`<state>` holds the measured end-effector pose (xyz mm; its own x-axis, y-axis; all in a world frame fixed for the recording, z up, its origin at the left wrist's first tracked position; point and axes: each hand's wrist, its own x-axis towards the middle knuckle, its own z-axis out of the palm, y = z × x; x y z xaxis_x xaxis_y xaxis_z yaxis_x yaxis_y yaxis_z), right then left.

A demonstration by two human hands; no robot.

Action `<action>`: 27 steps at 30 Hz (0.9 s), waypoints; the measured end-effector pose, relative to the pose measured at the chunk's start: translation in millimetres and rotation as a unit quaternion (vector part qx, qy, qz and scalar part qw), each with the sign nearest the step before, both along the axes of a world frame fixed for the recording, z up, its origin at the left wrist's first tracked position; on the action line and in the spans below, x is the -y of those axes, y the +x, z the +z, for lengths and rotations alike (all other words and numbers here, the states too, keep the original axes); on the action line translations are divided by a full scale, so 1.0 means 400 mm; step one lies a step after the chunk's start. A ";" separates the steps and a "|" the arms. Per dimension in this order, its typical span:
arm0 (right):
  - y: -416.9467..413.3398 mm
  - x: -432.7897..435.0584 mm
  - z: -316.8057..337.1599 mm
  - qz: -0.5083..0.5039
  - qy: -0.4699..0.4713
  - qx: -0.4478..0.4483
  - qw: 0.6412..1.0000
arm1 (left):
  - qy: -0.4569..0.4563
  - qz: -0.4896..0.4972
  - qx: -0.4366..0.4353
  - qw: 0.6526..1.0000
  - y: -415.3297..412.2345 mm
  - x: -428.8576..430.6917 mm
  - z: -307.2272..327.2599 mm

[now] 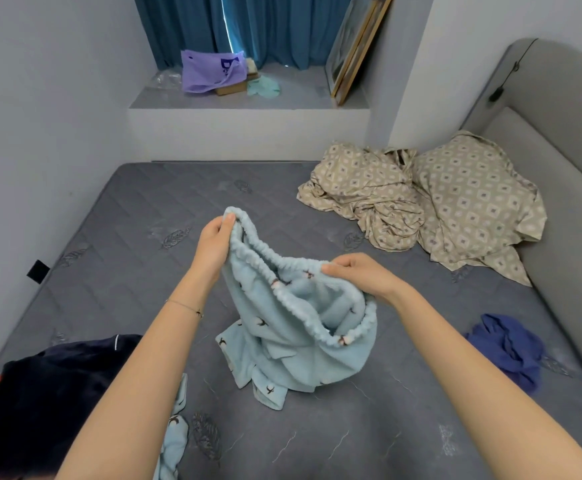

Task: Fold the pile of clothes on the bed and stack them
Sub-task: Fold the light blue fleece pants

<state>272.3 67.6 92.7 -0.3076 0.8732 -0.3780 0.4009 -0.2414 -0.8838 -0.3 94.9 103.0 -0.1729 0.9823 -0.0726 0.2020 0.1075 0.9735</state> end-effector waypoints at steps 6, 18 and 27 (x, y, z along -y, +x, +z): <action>0.020 -0.042 -0.017 -0.221 0.071 0.020 0.972 | -0.020 -0.173 -0.253 0.952 -0.019 0.002 -0.090; 0.082 -0.059 -0.064 -0.381 0.151 0.015 0.912 | -0.300 -0.161 -0.274 0.900 -0.068 0.035 -0.203; 0.096 -0.071 -0.107 -0.327 0.042 -0.035 0.943 | -0.281 -0.168 -0.214 0.921 -0.049 0.005 -0.215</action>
